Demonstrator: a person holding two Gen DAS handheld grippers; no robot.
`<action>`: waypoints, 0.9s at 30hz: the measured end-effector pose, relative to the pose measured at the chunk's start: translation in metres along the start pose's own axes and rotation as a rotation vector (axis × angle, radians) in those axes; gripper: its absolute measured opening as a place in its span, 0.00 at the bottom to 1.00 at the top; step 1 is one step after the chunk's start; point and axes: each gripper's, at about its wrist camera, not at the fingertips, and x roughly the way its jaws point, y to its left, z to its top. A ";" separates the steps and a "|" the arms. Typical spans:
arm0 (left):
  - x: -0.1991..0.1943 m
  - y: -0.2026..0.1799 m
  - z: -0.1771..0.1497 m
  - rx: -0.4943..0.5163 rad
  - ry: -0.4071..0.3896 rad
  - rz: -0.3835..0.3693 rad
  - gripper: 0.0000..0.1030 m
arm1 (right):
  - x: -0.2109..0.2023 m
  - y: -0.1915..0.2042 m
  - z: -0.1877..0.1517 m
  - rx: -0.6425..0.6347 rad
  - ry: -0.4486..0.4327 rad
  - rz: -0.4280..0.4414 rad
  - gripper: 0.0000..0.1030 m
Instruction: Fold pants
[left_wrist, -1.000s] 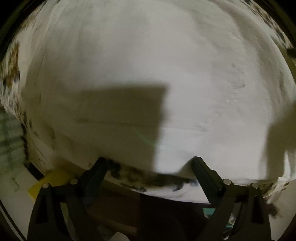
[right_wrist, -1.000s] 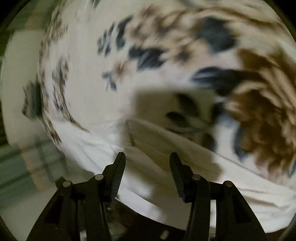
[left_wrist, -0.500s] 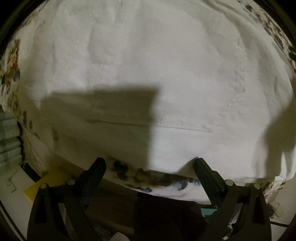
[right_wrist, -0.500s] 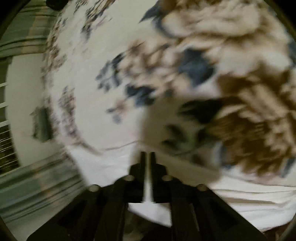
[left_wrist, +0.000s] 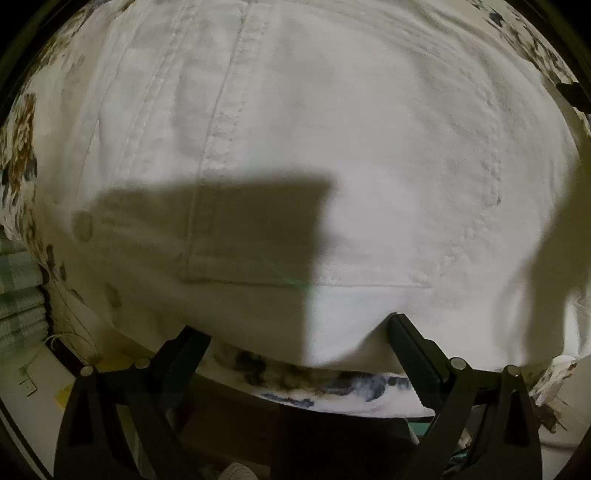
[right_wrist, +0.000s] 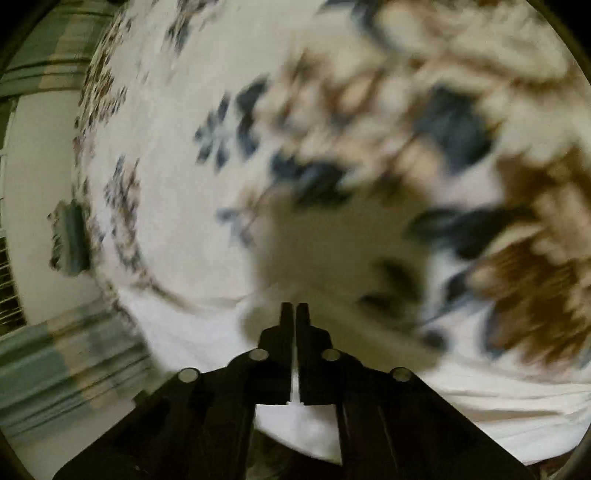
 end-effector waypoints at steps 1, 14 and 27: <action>-0.001 0.001 -0.002 -0.005 0.003 -0.001 0.96 | -0.007 -0.003 0.001 0.015 0.000 0.001 0.01; -0.032 0.091 -0.035 -0.259 -0.073 0.020 0.96 | -0.024 -0.051 -0.035 0.092 -0.075 -0.079 0.31; 0.007 0.175 -0.028 -0.622 -0.121 -0.136 0.74 | -0.035 -0.179 -0.253 0.608 -0.041 -0.043 0.40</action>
